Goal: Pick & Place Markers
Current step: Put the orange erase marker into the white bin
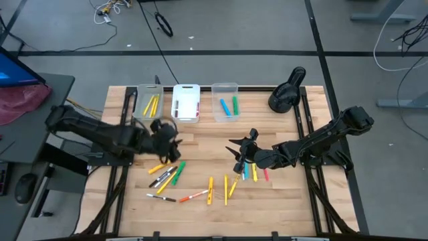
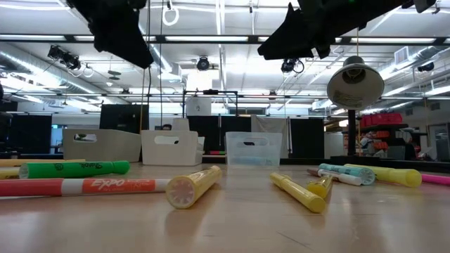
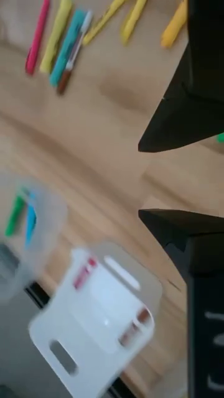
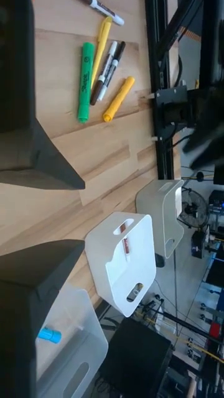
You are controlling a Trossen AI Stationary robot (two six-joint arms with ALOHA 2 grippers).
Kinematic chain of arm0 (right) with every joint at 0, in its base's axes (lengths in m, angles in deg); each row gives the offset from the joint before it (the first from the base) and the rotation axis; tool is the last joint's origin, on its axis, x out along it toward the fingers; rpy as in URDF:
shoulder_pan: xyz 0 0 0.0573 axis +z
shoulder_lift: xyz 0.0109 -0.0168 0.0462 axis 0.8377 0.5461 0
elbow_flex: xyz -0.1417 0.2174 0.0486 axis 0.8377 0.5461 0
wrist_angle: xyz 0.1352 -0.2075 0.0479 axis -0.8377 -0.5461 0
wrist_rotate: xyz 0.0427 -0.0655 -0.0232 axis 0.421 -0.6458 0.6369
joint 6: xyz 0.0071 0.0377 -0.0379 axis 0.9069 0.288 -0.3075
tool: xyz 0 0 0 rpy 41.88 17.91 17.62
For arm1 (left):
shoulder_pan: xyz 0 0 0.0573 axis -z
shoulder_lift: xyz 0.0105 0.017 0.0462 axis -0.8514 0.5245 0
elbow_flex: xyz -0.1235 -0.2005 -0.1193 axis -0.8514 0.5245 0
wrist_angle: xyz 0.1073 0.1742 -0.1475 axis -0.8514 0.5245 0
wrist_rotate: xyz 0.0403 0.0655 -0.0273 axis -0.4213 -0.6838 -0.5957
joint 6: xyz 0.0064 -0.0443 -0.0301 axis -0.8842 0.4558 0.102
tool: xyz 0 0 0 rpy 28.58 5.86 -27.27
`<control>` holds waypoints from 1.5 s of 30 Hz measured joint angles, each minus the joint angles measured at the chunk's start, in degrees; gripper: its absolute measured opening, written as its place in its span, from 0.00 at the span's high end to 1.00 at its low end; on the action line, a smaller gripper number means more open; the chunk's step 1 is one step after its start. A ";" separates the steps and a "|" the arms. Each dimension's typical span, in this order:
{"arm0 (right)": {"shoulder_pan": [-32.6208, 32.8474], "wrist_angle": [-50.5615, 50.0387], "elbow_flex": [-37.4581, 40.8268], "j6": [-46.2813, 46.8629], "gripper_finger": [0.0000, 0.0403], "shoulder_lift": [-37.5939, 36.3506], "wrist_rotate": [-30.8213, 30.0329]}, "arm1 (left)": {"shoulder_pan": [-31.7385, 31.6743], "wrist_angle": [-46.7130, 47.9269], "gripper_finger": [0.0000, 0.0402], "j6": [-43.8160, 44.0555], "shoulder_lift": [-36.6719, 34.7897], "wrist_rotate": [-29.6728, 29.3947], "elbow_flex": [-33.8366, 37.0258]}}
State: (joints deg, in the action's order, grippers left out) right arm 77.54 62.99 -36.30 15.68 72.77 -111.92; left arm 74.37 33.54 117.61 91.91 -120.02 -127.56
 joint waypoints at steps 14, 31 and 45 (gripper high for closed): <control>0.00 0.00 0.00 1.97 0.64 0.00 1.41 | 11.49 -12.14 0.59 1.93 19.44 -3.00 -0.02; 0.09 -0.02 0.00 4.87 0.64 0.00 3.50 | 15.00 -32.53 0.32 -10.99 36.26 19.10 -0.02; 0.07 -0.01 0.00 4.76 0.64 0.02 3.48 | 16.07 -32.31 0.40 -10.75 38.57 19.17 -0.03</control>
State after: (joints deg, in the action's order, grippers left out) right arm 77.61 62.98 -36.30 20.44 72.79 -108.45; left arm 90.44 1.23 106.86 130.48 -100.85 -127.58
